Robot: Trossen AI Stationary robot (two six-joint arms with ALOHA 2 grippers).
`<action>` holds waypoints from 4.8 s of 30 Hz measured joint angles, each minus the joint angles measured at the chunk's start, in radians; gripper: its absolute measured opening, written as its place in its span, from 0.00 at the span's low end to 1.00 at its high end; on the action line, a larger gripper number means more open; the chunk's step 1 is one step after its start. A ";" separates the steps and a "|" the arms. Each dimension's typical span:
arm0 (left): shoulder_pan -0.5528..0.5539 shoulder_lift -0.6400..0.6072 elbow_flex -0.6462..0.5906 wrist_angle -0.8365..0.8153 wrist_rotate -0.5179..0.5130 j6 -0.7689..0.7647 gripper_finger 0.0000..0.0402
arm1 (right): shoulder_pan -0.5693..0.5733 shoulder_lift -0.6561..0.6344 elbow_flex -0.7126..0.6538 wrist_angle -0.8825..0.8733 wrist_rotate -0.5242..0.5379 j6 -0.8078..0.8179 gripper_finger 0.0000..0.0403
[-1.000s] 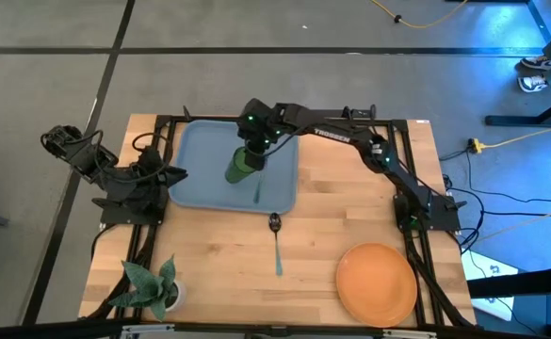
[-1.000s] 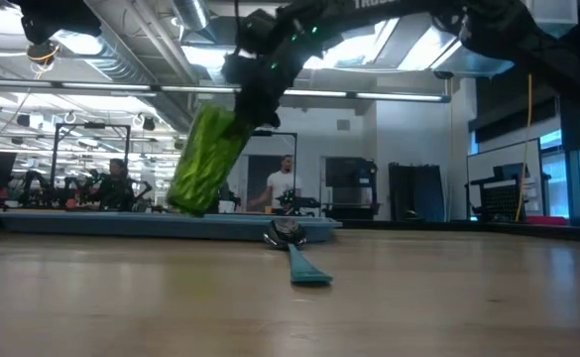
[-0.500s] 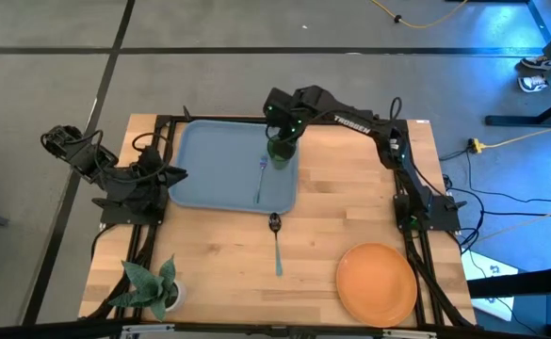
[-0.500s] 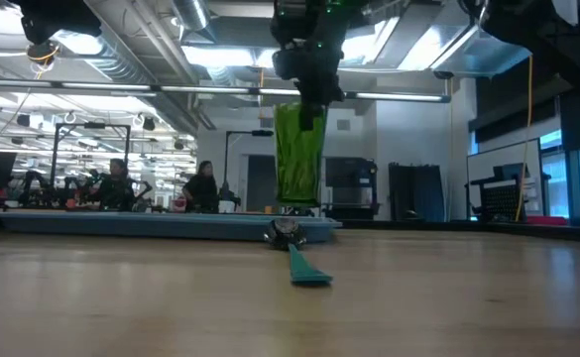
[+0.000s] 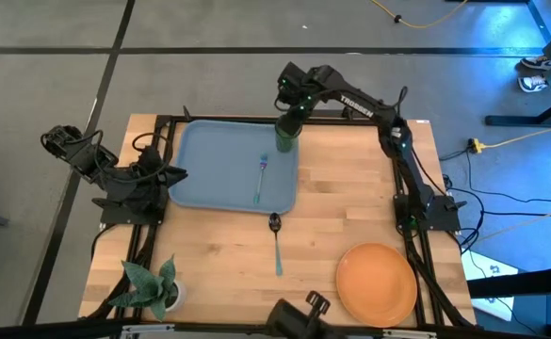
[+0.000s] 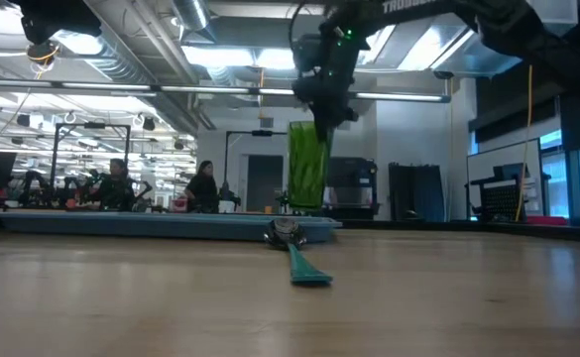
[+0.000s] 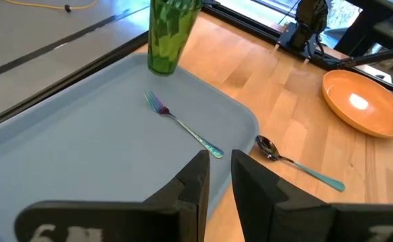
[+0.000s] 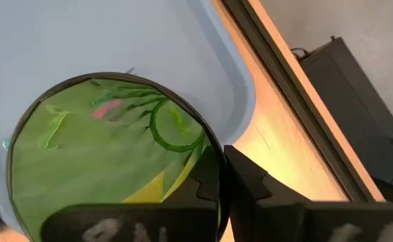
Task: Pick and place plate/cup/fork/spoon on tray
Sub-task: Put the green glass on the top right of the blue tray, then put the blue spoon on the blue tray to the right of the blue fork
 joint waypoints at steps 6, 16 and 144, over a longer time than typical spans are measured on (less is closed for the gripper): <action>0.000 0.000 0.000 0.000 0.000 0.000 0.14 | -0.014 0.038 -0.002 0.010 -0.005 -0.029 0.02; 0.000 0.000 0.000 0.000 0.000 -0.001 0.14 | -0.015 0.079 -0.002 0.045 -0.010 -0.082 0.02; 0.000 0.000 0.000 -0.029 0.193 0.115 0.14 | 0.704 -0.074 -0.671 0.952 -0.114 1.164 0.21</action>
